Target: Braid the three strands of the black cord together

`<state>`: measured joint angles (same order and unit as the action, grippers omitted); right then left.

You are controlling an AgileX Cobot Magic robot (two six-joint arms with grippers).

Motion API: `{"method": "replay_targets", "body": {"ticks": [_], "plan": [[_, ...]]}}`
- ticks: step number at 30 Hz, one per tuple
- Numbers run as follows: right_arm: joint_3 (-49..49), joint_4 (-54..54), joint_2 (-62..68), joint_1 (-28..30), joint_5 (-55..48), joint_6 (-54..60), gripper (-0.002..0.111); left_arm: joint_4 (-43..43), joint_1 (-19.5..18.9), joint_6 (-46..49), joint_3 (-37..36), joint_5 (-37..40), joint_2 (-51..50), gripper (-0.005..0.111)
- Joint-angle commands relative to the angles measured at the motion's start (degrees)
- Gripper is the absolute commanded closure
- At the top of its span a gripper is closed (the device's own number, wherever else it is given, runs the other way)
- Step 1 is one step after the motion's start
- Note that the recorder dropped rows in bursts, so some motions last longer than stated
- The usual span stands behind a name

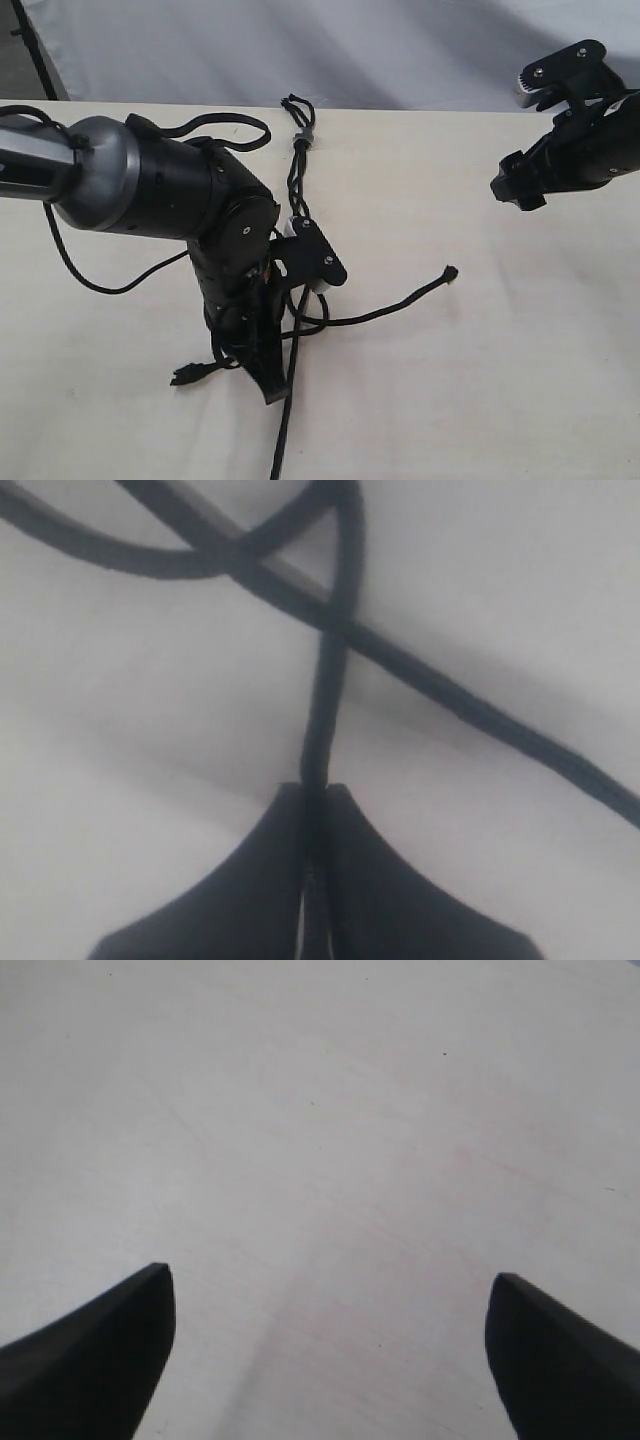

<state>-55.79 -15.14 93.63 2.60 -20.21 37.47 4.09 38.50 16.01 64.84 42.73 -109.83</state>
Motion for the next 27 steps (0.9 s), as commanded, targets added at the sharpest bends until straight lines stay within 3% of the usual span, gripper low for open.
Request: {"method": "replay_targets", "body": {"ticks": [1, 3, 5, 7, 9, 12, 18, 21, 27], "plan": [[-0.10, 0.03, -0.27, -0.18, -1.14, -0.01, 0.029, -1.95, -0.11, -0.47, -0.43, -0.46, 0.43, 0.070], [-0.10, -0.16, -0.27, -0.18, -1.36, -0.01, 0.029, -2.72, -0.11, -0.47, -0.43, -0.61, 0.43, 0.048], [-0.10, -1.40, -0.27, -0.71, -1.79, -0.01, 0.029, -2.85, -0.11, -0.47, -0.43, -0.61, 0.43, 0.032], [-0.10, -2.01, -0.27, -1.92, -2.05, 0.32, 0.029, -2.85, -0.11, -0.47, -0.43, -0.08, 0.43, 0.026], [-0.10, -2.10, -0.27, -4.06, -3.31, 2.26, 0.029, -2.18, -0.11, -0.47, -0.43, 0.99, 0.55, 0.027], [-0.10, -2.10, -0.27, -7.66, -4.82, 5.55, 0.029, -1.78, -1.16, -0.47, -0.43, 1.25, 1.36, 0.044], [-0.97, -2.10, -0.27, -13.05, -11.12, 7.42, 0.029, -1.89, -5.20, -2.68, -0.74, 0.84, 7.83, 0.107], [-1.60, -2.51, -0.02, -15.11, -18.14, 8.91, 0.029, -2.17, -8.57, -4.19, -3.02, -3.34, 12.12, 0.105], [-1.60, -2.79, 1.43, -21.45, -18.17, 8.91, 0.029, -4.09, -13.74, -4.21, -11.49, -13.54, 18.19, 0.105]]}}
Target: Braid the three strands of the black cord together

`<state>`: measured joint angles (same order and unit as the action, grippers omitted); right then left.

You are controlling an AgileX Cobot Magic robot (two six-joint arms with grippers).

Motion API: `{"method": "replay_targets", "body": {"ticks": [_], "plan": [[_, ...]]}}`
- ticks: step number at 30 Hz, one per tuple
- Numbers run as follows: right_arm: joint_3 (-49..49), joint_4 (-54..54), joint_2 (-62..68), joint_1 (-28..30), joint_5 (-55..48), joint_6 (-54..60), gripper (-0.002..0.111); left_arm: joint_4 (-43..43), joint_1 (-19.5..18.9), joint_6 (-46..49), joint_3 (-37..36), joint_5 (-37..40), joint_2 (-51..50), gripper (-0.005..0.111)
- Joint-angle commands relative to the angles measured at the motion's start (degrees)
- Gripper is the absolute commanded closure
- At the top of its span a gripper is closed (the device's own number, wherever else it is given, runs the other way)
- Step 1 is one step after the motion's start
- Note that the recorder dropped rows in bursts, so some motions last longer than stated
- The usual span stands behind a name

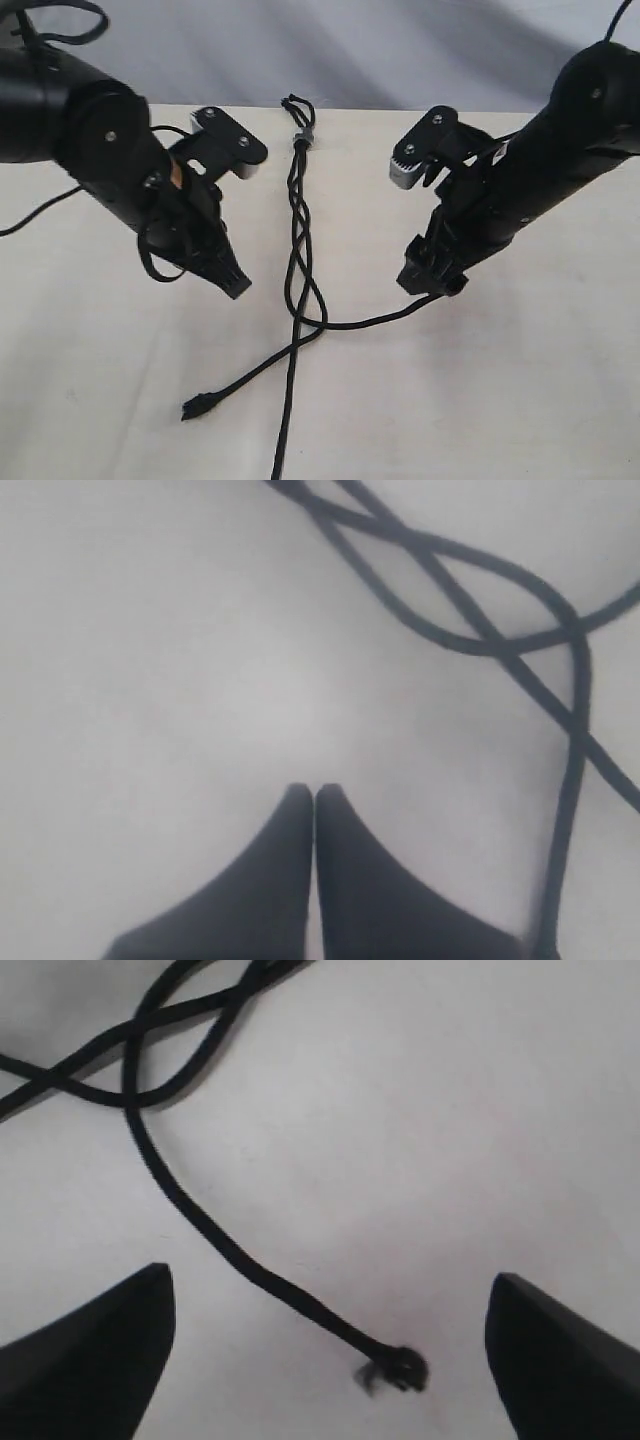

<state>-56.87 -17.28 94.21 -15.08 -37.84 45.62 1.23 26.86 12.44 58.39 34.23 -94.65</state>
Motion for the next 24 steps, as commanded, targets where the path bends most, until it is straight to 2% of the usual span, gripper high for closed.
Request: {"method": "replay_targets", "body": {"ticks": [1, 6, 9, 12, 17, 24], "plan": [[-0.52, -0.65, 1.01, -5.27, 0.06, 0.76, 0.029, -1.23, -2.41, -0.64, -6.22, -6.06, 3.26, 0.105], [-0.52, -0.65, 2.36, -11.61, 5.27, 0.76, 0.029, -0.90, -5.01, -0.64, -12.14, -14.11, 3.31, 0.105], [-0.41, -0.65, 4.27, -12.63, 6.02, -0.14, 0.029, -0.90, -5.58, -0.64, -13.85, -16.35, 3.31, 0.105], [-0.41, -2.88, 5.72, -13.73, 4.94, -2.77, 0.029, -0.90, -5.58, -0.64, -14.51, -16.95, 3.31, 0.105], [-1.88, -8.83, 5.84, -18.77, 1.80, -5.84, 0.029, -0.90, -5.58, -0.64, -14.63, -17.89, 3.31, 0.105], [-2.32, -4.79, 8.19, -27.27, 1.39, -17.36, 0.029, -1.23, -5.58, -6.34, -14.63, -17.53, 3.31, 0.105]]}}
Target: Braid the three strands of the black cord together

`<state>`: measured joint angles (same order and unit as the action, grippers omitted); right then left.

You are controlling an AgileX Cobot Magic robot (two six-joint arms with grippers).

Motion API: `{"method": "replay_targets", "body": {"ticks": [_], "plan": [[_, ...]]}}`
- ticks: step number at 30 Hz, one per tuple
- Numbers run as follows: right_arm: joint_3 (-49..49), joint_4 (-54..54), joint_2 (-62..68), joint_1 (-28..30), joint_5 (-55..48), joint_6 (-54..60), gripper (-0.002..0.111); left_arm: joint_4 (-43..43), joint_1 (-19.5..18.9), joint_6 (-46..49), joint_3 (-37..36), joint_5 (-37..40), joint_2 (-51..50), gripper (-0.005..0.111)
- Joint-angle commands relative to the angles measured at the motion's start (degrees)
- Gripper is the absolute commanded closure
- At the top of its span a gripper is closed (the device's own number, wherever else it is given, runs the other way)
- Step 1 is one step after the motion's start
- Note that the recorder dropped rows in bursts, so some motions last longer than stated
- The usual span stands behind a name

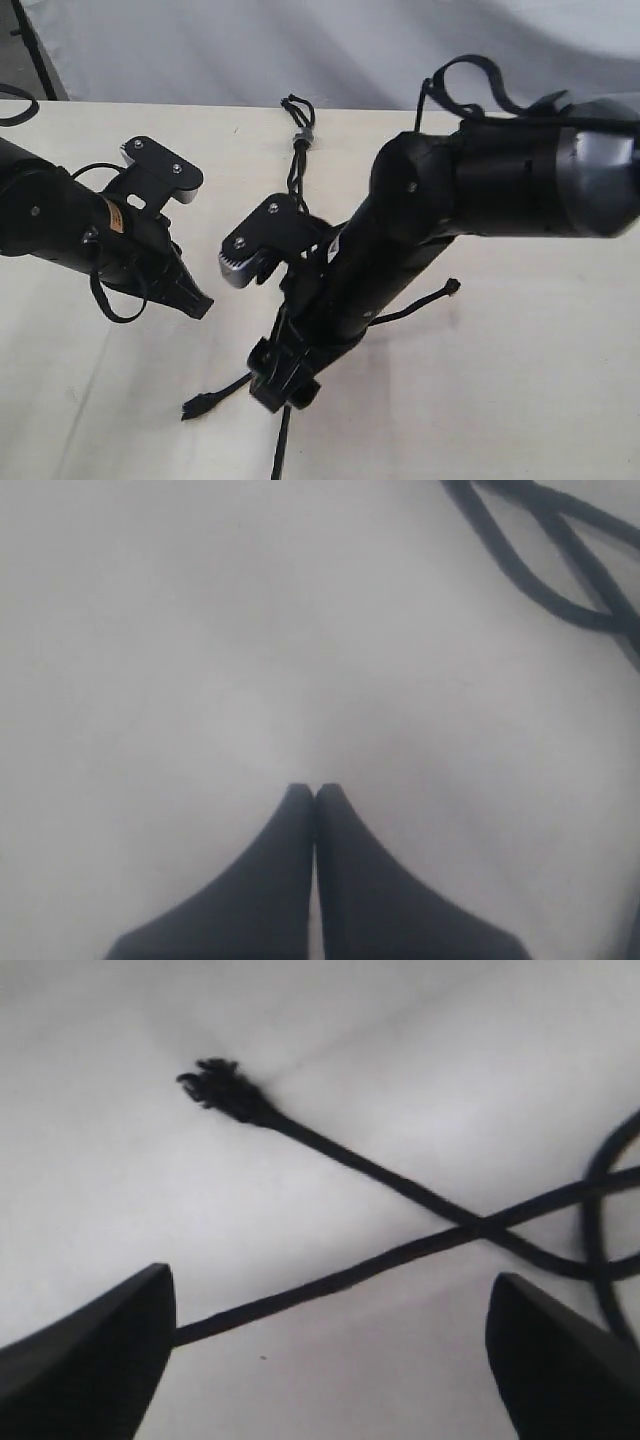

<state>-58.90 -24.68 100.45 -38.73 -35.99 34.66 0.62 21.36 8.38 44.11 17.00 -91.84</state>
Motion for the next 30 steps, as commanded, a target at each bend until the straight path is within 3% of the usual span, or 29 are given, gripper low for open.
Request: {"method": "replay_targets", "body": {"ticks": [1, 7, 9, 12, 15, 22, 30], "plan": [[-0.28, 4.72, 2.87, -4.87, -0.13, -8.94, 0.029, -0.62, -0.07, -2.28, -0.35, -0.17, 0.50, 0.105], [-0.28, 14.79, 8.74, -8.05, 0.96, -21.91, 0.029, 0.18, -0.07, -2.28, -0.35, 0.20, 0.50, 0.105], [-0.28, 14.96, 9.73, -8.15, 0.96, -22.02, 0.036, 0.18, -0.07, -2.28, -0.35, 0.20, 0.50, 0.105], [-0.28, 15.56, 10.30, -8.15, 1.36, -22.02, 0.066, 0.18, -0.07, -2.28, -0.35, 0.20, 0.50, 0.105], [-0.42, 16.42, 10.16, -8.15, 0.84, -21.53, 0.109, 0.21, -0.07, -2.28, -0.35, 0.33, 0.50, 0.105], [-6.70, 31.73, 8.24, -8.15, -6.87, -20.29, 0.108, 0.44, -0.07, -2.18, -0.35, 0.33, 0.50, 0.105], [-8.94, 57.79, 8.79, -8.01, -4.40, -16.65, 0.108, 0.58, -0.07, -2.18, -0.35, 0.33, 0.50, 0.105]]}}
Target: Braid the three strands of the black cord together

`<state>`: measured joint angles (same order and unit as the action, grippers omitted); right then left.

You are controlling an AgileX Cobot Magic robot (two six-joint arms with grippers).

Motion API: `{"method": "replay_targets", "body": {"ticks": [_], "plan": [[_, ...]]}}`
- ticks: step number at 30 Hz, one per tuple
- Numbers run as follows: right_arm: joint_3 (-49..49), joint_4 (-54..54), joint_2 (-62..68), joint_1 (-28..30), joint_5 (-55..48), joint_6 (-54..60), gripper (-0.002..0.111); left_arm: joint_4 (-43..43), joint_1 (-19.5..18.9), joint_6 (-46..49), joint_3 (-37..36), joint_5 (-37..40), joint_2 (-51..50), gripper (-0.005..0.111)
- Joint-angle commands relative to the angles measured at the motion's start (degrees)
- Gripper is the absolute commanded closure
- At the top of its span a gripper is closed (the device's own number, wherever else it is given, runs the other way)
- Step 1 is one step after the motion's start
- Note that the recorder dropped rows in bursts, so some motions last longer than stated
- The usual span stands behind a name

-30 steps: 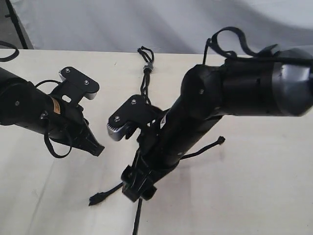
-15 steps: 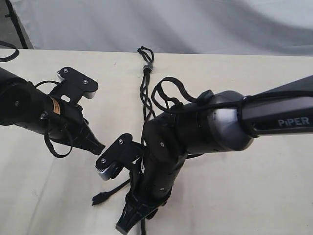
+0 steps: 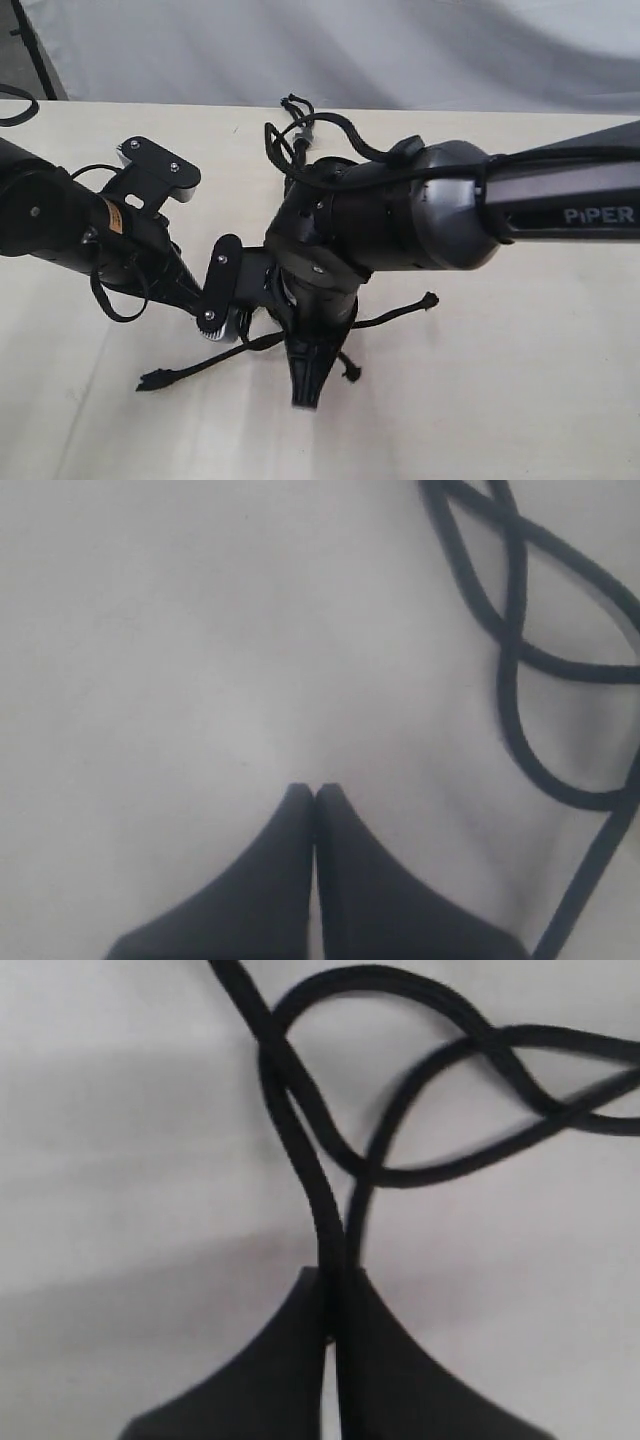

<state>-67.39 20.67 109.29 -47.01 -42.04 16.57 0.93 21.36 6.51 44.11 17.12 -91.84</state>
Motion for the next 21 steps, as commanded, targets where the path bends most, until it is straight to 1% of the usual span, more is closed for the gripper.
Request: {"method": "replay_targets", "body": {"ticks": [1, 2, 4, 7, 9, 11, 13, 17, 19, 21], "plan": [[-0.46, 15.91, 0.36, 0.72, 2.56, 1.44, 0.108, 0.27, -0.07, -0.31, -0.35, 0.21, 0.50, 0.105], [-0.46, 20.01, 1.59, 1.78, 5.38, 1.44, 0.108, 0.27, -0.07, -0.31, -0.35, 0.21, 0.50, 0.105], [-0.46, 21.65, 4.01, 4.34, 10.47, 1.44, 0.108, 0.27, -0.07, -0.31, -0.35, 0.21, 0.50, 0.105], [-0.46, 20.81, 6.96, 6.47, 9.89, 1.18, 0.108, 0.27, -0.07, -0.31, -0.35, 0.21, 0.50, 0.105], [-0.46, 16.10, 7.37, 6.87, 7.98, 1.20, 0.108, 0.27, -0.07, -0.31, -0.35, 0.21, 0.50, 0.105], [-0.46, 6.61, 7.37, 6.00, 3.01, 6.97, 0.108, 0.27, -0.07, -0.31, -0.35, 0.21, 0.50, 0.105], [-0.46, -4.78, 7.37, 4.50, -2.36, 16.97, 0.108, 0.27, -0.07, -0.31, -0.35, 0.21, 0.50, 0.105], [-0.46, -25.66, 7.37, 1.48, -10.98, 32.89, 0.108, 0.25, -0.07, -0.31, -0.35, 1.30, 0.50, 0.105], [-0.46, -30.62, 7.37, 0.55, -12.41, 37.94, 0.108, 0.25, -0.07, -0.31, -0.35, 1.44, 0.50, 0.105], [-0.46, -31.38, 7.01, 0.43, -12.40, 39.46, 0.108, 0.25, -0.07, -0.31, -0.35, 1.54, 0.50, 0.105]]}}
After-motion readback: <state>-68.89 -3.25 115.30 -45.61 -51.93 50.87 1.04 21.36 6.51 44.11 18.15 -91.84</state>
